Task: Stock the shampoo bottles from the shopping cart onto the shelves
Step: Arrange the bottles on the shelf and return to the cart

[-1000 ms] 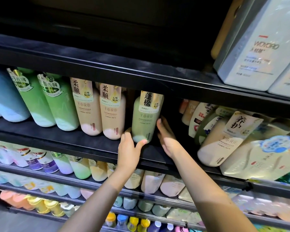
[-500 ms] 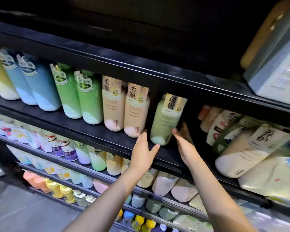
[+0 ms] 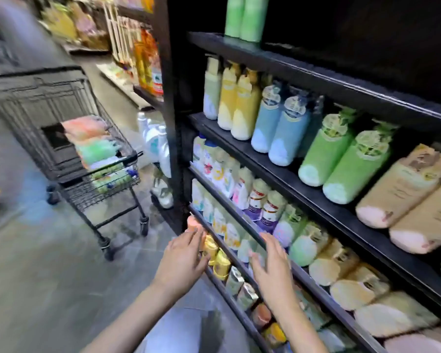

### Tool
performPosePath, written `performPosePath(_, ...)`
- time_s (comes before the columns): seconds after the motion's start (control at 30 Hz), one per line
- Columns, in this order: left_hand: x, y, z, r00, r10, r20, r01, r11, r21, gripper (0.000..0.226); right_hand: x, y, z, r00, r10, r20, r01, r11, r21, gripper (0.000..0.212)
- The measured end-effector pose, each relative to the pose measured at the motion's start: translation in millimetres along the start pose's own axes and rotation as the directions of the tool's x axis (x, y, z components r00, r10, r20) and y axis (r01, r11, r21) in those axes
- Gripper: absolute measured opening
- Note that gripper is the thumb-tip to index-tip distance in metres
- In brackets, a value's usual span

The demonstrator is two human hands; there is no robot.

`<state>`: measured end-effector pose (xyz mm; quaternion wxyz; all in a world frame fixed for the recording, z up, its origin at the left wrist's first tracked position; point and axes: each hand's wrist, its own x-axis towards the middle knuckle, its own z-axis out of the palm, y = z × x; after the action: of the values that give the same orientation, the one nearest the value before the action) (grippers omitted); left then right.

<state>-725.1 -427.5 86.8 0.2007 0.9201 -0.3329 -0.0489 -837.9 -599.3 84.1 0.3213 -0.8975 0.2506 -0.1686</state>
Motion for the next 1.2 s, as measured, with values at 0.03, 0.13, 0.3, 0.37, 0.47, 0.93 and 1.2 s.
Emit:
performPosePath(0.03, -10.2, -28.9, -9.8, 0.998, -0.055, -0.002, 0.055, 0.998, 0.017, 0.065, 4.6, -18.0, 25.5, 0.997, -0.039, 0.071, 0.04, 0.999, -0.016, 0.057)
performPosePath(0.13, -41.6, -107.0, -35.5, 0.976, -0.215, 0.029, 0.213, 0.975, 0.059, 0.067, 11.9, -72.4, 96.4, 0.951, -0.142, 0.274, 0.158, 0.987, -0.035, 0.054)
performPosePath(0.3, -81.7, -201.5, -64.3, 0.914, -0.399, 0.069, 0.395, 0.916, 0.067, 0.065, 13.6, -139.8, 193.1, 0.793, -0.213, 0.571, 0.32, 0.943, -0.093, 0.059)
performPosePath(0.37, -87.3, -230.6, -70.6, 0.888, -0.453, 0.075, 0.447, 0.891, 0.079, 0.065, 15.5, -160.3, 220.6, 0.735, -0.203, 0.646, 0.345, 0.933, -0.1, 0.056)
performPosePath(0.47, -79.3, -267.9, -79.2, 0.874, -0.476, 0.1, 0.467, 0.878, 0.102, 0.067, 31.4, -187.4, 253.1, 0.665, -0.19, 0.722, 0.381, 0.918, -0.11, 0.052)
performPosePath(0.93, 100.6, -432.3, -148.0, 0.841, -0.521, 0.142, 0.499, 0.85, 0.168, 0.064, 220.9, -291.1, 380.0, 0.574, -0.149, 0.805, 0.373, 0.923, -0.095, 0.05)
performPosePath(1.2, 184.7, -505.9, -146.9, 0.855, -0.456, 0.249, 0.425, 0.889, 0.168, 0.063, 295.2, -329.4, 449.3, 0.592, -0.112, 0.798, 0.346, 0.93, -0.126, 0.051)
